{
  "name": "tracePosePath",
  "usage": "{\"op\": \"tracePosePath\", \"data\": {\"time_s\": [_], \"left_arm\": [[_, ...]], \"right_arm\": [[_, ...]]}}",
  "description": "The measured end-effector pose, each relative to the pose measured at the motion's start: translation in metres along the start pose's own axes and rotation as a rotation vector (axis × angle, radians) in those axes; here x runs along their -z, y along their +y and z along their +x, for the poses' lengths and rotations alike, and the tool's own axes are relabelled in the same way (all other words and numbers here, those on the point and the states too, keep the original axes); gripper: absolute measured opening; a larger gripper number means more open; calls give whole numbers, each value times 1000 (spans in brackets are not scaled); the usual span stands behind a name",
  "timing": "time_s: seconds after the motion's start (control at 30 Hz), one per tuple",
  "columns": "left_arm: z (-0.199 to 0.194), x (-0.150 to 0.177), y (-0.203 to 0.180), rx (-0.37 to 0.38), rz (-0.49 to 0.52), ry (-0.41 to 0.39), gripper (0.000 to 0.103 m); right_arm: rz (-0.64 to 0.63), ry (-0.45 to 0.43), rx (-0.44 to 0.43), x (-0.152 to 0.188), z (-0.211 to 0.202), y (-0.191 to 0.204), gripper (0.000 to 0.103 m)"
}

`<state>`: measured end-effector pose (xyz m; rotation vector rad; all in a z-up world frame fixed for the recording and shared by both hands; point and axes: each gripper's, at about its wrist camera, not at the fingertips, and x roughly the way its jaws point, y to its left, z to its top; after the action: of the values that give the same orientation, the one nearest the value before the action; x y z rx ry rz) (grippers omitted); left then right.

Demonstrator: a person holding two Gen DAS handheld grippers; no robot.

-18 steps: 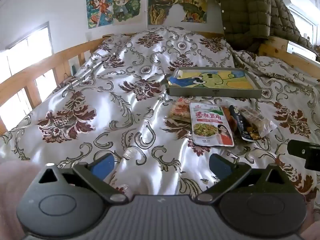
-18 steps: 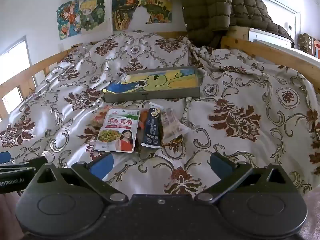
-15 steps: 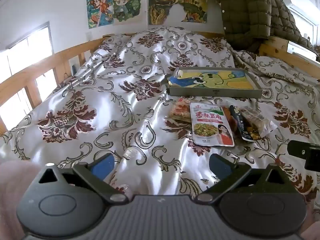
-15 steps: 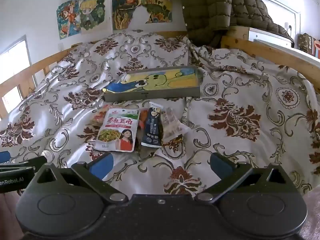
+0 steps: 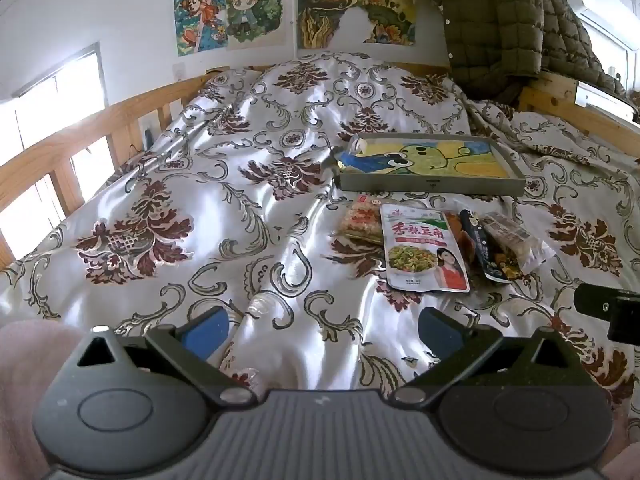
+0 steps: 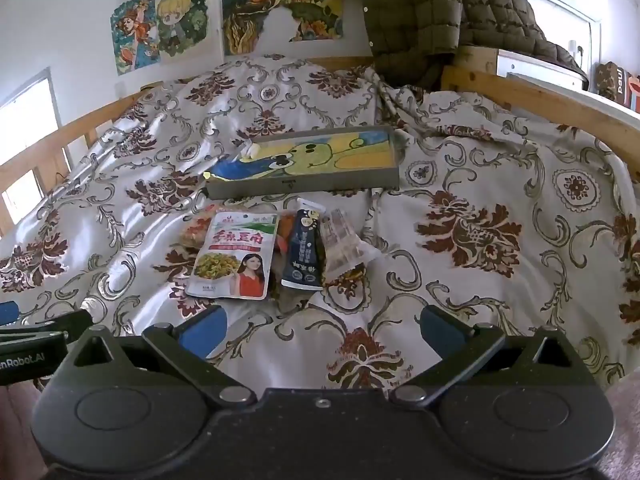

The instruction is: Organize snacks

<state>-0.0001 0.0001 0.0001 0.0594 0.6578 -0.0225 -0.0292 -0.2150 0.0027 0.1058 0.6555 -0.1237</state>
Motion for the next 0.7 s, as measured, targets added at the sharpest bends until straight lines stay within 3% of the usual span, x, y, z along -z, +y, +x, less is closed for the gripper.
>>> {"op": "tracePosePath", "data": {"time_s": [0.7], "left_arm": [[0, 0, 0, 0, 1, 2, 103]], "right_arm": [[2, 9, 1, 0, 1, 0, 102]]}}
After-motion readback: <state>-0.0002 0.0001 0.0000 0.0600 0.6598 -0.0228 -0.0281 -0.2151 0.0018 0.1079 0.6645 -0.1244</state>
